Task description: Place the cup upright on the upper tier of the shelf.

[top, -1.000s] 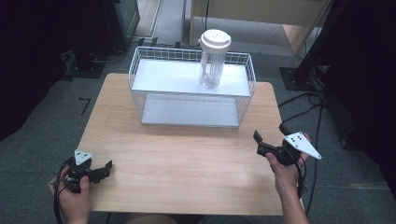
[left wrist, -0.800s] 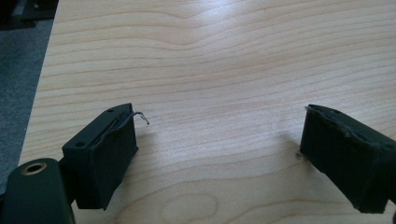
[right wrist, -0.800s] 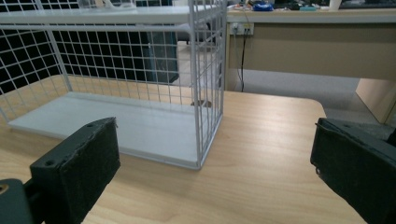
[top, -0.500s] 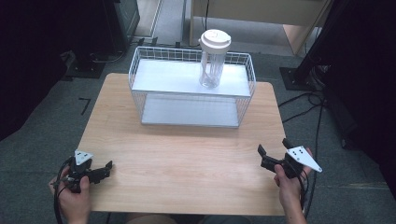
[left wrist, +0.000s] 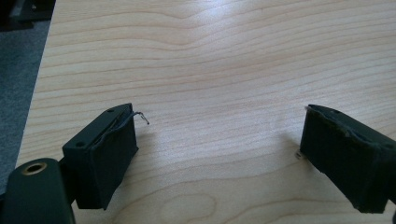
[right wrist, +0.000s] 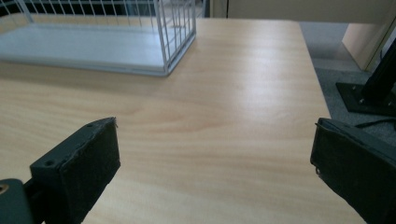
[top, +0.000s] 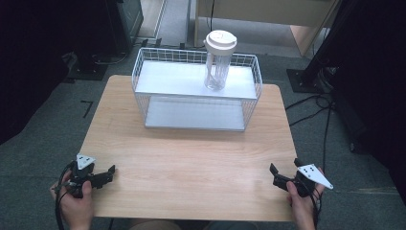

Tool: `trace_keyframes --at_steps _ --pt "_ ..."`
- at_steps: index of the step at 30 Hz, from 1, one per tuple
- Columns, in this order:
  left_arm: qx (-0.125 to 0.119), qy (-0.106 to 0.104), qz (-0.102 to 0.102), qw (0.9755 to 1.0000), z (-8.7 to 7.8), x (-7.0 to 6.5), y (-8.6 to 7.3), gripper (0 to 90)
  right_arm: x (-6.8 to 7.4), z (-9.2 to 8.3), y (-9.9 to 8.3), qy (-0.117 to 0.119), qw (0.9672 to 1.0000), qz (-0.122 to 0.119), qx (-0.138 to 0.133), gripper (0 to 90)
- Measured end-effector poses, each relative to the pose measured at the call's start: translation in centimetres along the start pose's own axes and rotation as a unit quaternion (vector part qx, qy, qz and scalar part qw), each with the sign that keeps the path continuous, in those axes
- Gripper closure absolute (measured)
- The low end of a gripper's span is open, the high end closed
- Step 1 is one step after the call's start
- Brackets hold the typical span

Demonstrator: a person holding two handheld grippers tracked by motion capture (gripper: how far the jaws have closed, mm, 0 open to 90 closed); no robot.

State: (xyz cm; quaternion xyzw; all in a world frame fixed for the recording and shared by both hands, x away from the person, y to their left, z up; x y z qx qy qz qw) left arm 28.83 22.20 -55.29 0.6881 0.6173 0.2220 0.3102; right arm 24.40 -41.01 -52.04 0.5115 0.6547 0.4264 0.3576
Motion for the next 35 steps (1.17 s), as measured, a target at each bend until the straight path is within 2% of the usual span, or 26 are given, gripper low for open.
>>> trace_keyframes --at_steps 3,8,10,13,15,18,20,22,24,25,26,28,31,35 --pt "0.000 0.000 0.000 1.0000 0.0 0.0 0.0 11.2 0.0 -0.4 -0.8 0.011 0.9998 0.001 0.015 1.3" --pt "0.000 0.000 0.000 1.0000 0.0 0.0 0.0 11.2 -0.3 -1.0 -2.1 0.007 0.9988 -0.011 0.047 1.3" --pt "0.000 0.000 0.000 1.0000 0.0 0.0 0.0 11.2 -0.4 -1.1 -2.7 0.003 0.9975 -0.019 0.068 1.3" --pt "0.000 0.000 0.000 1.0000 0.0 0.0 0.0 11.2 -0.4 -1.2 -3.6 0.002 0.9947 -0.017 0.101 1.4" --pt "0.000 0.000 0.000 1.0000 0.0 0.0 0.0 11.2 -0.4 -1.4 -3.8 0.004 0.9937 -0.012 0.111 1.4" --pt "0.000 0.000 0.000 1.0000 0.0 0.0 0.0 11.2 -0.4 -1.5 -4.2 0.006 0.9904 -0.012 0.137 1.3" --pt "0.000 0.000 0.000 1.0000 0.0 0.0 0.0 11.2 -0.5 -1.4 -4.5 0.001 0.9868 -0.025 0.160 1.4" --pt "0.000 0.000 0.000 1.0000 0.0 0.0 0.0 11.2 -0.2 -1.4 -4.6 0.011 0.9855 -0.037 0.165 1.4" --pt "0.000 0.000 0.000 1.0000 0.0 0.0 0.0 11.2 0.4 -1.1 -4.8 0.024 0.9808 -0.053 0.186 0.8" --pt "0.000 0.000 0.000 1.0000 0.0 0.0 0.0 11.2 0.7 -1.1 -4.9 0.039 0.9799 -0.055 0.188 0.7" --pt "0.000 0.000 0.000 1.0000 0.0 0.0 0.0 11.3 0.8 -1.1 -4.9 0.045 0.9795 -0.053 0.189 0.7" --pt "0.000 0.000 0.000 1.0000 0.0 0.0 0.0 11.2 0.8 -1.2 -5.0 0.040 0.9804 -0.044 0.188 0.0" --pt "0.000 0.000 0.000 1.0000 0.0 0.0 0.0 11.2 0.8 -1.4 -5.2 0.039 0.9816 -0.044 0.182 0.0" --pt "0.000 0.000 0.000 1.0000 0.0 0.0 0.0 11.3 0.8 -1.4 -5.2 0.040 0.9813 -0.043 0.183 0.0"
Point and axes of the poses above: each handheld gripper's, and its own axes: z roughly forward along the jaws, y roughly out of its top, x roughly to its left, the point moved 5 cm from there along z, roughly forward along the jaws, and after that the axes turned 7 degrees about -z, right-handed, at the moved point
